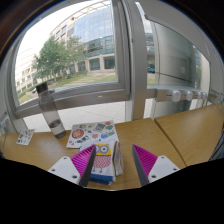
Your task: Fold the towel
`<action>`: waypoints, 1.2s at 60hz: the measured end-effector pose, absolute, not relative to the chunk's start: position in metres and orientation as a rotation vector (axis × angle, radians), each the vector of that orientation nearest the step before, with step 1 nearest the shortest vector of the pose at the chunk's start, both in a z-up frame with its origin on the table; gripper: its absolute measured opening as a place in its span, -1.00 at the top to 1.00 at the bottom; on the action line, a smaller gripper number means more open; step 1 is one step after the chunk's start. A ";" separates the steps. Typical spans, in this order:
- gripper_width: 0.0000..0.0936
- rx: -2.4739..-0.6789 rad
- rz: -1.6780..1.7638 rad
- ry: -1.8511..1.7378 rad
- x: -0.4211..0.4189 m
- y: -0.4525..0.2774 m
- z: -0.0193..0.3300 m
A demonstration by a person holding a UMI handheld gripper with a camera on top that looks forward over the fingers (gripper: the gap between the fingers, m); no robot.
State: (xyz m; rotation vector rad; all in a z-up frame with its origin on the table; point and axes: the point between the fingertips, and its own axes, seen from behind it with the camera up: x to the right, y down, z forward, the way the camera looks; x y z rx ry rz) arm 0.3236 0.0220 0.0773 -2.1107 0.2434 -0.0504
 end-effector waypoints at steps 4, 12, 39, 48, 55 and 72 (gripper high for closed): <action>-0.73 -2.055 -0.033 0.216 0.303 0.019 0.107; -0.80 -1.987 0.025 0.140 0.237 0.000 0.149; -0.82 -2.009 0.067 -0.032 0.032 -0.088 0.113; -0.83 -2.020 0.081 -0.025 0.006 -0.114 0.103; -0.83 -2.023 0.079 -0.025 -0.004 -0.126 0.100; -0.83 -2.016 0.053 -0.023 -0.010 -0.143 0.103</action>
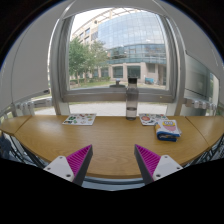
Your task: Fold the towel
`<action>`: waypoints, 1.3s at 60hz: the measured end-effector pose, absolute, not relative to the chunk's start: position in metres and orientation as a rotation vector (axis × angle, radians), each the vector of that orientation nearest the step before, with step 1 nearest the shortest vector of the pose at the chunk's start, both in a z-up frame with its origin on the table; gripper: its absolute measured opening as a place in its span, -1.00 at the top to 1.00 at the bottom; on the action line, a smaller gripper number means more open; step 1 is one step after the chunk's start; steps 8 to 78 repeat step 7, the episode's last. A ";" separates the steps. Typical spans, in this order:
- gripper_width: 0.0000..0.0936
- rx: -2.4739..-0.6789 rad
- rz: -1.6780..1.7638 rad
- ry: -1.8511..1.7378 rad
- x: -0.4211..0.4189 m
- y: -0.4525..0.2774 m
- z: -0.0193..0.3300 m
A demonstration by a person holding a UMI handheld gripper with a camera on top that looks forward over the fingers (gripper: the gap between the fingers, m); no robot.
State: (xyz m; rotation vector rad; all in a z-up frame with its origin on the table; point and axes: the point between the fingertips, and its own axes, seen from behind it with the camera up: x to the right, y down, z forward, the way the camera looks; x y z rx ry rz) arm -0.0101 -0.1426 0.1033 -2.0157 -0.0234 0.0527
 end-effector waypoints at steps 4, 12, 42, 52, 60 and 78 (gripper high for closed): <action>-0.83 -2.015 0.054 -0.019 -0.010 -0.144 0.103; -0.83 -2.018 0.052 -0.016 -0.009 -0.145 0.102; -0.83 -2.018 0.052 -0.016 -0.009 -0.145 0.102; -0.83 -2.018 0.052 -0.016 -0.009 -0.145 0.102; -0.83 -2.018 0.052 -0.016 -0.009 -0.145 0.102; -0.83 -2.018 0.052 -0.016 -0.009 -0.145 0.102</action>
